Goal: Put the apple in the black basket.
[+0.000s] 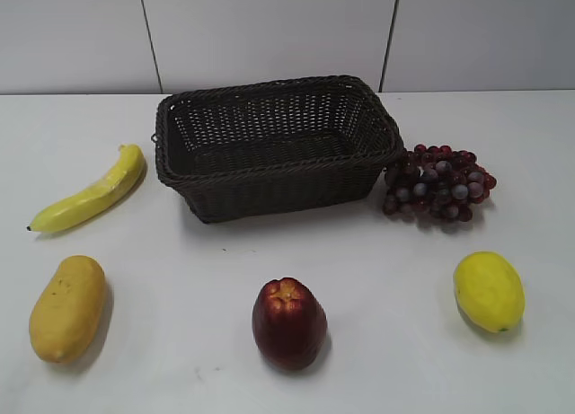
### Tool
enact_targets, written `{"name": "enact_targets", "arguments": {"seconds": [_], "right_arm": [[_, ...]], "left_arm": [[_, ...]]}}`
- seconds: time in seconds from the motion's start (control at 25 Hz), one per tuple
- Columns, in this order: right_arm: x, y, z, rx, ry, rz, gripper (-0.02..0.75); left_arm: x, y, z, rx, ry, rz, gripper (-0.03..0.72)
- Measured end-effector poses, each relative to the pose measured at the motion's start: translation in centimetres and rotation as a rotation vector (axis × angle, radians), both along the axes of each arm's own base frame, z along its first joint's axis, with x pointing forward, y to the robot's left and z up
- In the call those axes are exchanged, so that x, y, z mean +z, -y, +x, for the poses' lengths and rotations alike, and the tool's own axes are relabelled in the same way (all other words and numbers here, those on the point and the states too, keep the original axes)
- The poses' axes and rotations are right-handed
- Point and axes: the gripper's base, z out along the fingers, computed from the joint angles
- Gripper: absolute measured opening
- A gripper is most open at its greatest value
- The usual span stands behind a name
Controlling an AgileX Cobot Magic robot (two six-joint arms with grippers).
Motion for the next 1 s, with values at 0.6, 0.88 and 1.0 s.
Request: {"name": "enact_targets", "arguments": {"seconds": [0.6,0.88,1.0], "right_arm": [[0.4,-0.2,0.0,0.015,0.019,0.023,0.588],[2.3,-0.8,3.9,0.072,0.035,0.041,0.650],[2.7,-0.8,6.2,0.068,0.029,0.060,0.658]], "left_arm": [[0.0,0.0,0.0,0.000,0.000,0.000,0.223],[0.0,0.0,0.0,0.000,0.000,0.000,0.223],[0.0,0.0,0.0,0.000,0.000,0.000,0.223]]}}
